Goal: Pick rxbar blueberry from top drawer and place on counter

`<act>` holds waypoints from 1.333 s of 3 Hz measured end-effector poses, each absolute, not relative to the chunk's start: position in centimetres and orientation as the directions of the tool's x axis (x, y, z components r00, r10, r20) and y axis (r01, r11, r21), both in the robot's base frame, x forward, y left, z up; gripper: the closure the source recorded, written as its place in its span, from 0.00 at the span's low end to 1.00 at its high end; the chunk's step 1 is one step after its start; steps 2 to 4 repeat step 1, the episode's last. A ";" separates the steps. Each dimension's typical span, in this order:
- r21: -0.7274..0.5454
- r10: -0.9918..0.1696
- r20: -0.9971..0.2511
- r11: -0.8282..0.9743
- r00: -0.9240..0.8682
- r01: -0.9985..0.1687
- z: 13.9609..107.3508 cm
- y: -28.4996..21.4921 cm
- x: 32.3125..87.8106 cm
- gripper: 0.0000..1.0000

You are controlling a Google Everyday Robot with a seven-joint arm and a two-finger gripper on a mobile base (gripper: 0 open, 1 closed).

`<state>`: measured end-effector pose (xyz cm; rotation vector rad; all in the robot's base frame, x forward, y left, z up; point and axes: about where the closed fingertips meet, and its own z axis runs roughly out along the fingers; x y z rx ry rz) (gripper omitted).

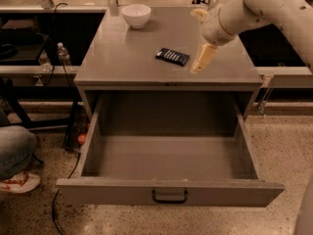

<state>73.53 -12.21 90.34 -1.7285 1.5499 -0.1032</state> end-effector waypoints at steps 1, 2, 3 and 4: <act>-0.544 -0.886 -0.444 0.147 0.135 -0.826 88.0 -16.0 72.3 0.00; -0.544 -0.886 -0.444 0.147 0.135 -0.826 88.0 -16.0 72.3 0.00; -0.544 -0.886 -0.444 0.147 0.135 -0.826 88.0 -16.0 72.3 0.00; -0.544 -0.886 -0.444 0.147 0.135 -0.826 88.0 -16.0 72.3 0.00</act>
Offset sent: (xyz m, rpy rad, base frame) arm 0.0000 0.0000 0.0000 0.0000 0.0000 0.0000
